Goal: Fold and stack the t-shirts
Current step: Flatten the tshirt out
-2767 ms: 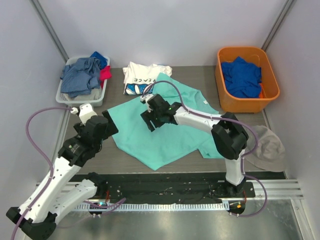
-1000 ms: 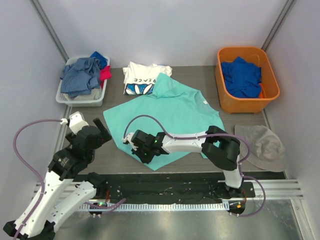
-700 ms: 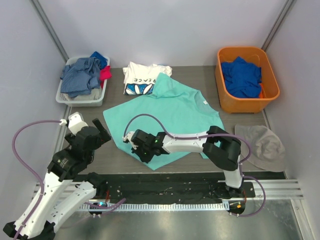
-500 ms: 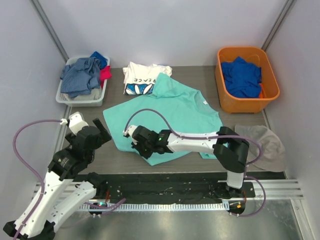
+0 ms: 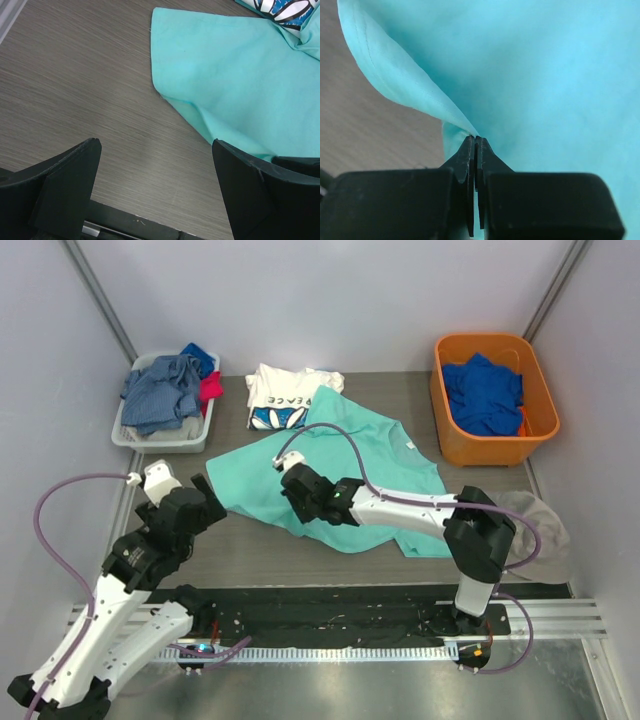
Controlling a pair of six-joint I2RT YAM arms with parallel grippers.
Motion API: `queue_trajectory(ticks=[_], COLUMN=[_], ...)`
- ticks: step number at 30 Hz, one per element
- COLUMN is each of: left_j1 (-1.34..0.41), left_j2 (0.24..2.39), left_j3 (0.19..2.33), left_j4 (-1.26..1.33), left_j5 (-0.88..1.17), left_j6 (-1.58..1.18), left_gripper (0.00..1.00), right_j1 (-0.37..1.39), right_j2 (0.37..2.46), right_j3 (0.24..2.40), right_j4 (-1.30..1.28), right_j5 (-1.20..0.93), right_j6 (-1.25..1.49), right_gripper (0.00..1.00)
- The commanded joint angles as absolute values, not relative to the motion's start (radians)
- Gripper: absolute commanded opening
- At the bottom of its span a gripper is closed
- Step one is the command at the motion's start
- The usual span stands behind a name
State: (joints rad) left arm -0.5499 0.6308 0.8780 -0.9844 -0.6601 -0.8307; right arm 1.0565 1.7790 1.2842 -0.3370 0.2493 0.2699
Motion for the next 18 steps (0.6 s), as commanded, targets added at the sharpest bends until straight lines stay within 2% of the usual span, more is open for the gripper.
queue_trajectory(ticks=[1,7,10,11,14,18], left_j1=[-0.552,-0.552,-0.554,-0.554,-0.555,-0.618], left_j2=[0.649,0.686,0.699,0.707,0.742,0.836], left_j3=[0.876,0.865,0.85,0.838,0.812,0.792], left_j4=[-0.931,-0.89,-0.839,-0.824,-0.74,-0.605], left_j5=[-0.654,-0.621,-0.588,-0.559,-0.508,-0.488], left_j6=[-0.825,-0.816,-0.804,-0.802,-0.784,-0.758], left_gripper=[1.0,1.0,1.0,1.0,1.0,1.0], right_j1=[1.002,0.951,0.937,0.933,0.904,0.848], right_j2=[1.772,1.815,1.804,1.771,1.697,1.487], right_j3=[1.292,1.325,1.332,1.331,1.322,1.27], right_j4=[-0.322,-0.348,-0.357,-0.357,-0.356,-0.36], right_j5=[0.33,0.376,0.4,0.425,0.494,0.511], right_j6=[0.321,0.301,0.296,0.298,0.317,0.344], right_gripper=[0.01,0.01,0.48,0.67,0.79,0.82])
